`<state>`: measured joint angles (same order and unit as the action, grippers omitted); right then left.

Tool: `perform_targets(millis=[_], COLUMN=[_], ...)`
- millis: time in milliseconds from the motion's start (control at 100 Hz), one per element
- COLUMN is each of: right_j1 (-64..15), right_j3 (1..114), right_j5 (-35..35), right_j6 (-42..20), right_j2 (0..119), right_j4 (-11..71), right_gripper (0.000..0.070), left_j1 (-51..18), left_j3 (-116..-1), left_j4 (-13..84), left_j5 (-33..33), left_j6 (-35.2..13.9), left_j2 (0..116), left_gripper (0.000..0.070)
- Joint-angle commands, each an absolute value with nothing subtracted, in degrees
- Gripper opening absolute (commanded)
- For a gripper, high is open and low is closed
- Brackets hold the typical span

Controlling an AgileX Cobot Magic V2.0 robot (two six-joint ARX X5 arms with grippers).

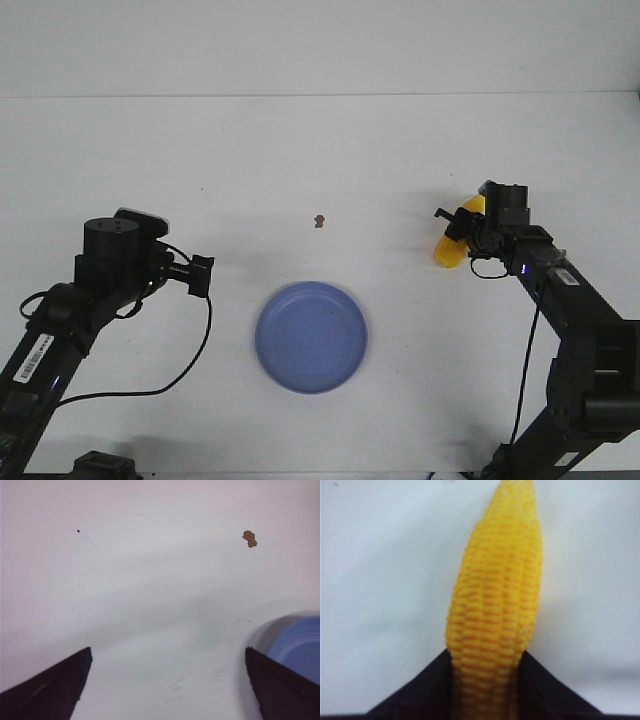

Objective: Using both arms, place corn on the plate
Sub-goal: 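Carry the corn with the right gripper over the blue plate and lower it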

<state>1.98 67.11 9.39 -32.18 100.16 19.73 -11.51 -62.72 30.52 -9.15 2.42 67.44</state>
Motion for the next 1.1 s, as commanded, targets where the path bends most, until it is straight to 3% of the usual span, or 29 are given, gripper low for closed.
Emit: perform_targets(millis=[0,230,610,880,1090], right_j1=[1.9,1.8,-8.7,-21.6,-32.3], right_j3=[68.3,68.3,68.3,68.2,68.2], right_j5=[10.7,20.0,20.2,18.4,8.5], right_j6=[-31.1,-25.3,-11.3,-10.8,-12.9], right_j2=[101.4,95.6,79.4,77.3,78.5], right_j4=[19.0,21.1,35.9,37.7,36.5], right_gripper=[0.0087,0.0087,0.0087,0.0087,0.0087], left_j1=[-11.6,-11.6,-11.6,-11.6,-11.6], left_j3=[-63.3,-63.3,-63.3,-63.3,-63.3], left_j4=[30.4,30.4,31.3,31.3,31.3], left_j5=[-9.2,-9.2,-9.2,-9.2,-9.2], left_j6=[2.3,2.1,2.1,2.1,2.1], left_j2=[68.0,68.0,68.0,68.0,68.0], left_gripper=[0.0626,0.0626,0.0626,0.0626,0.0626])
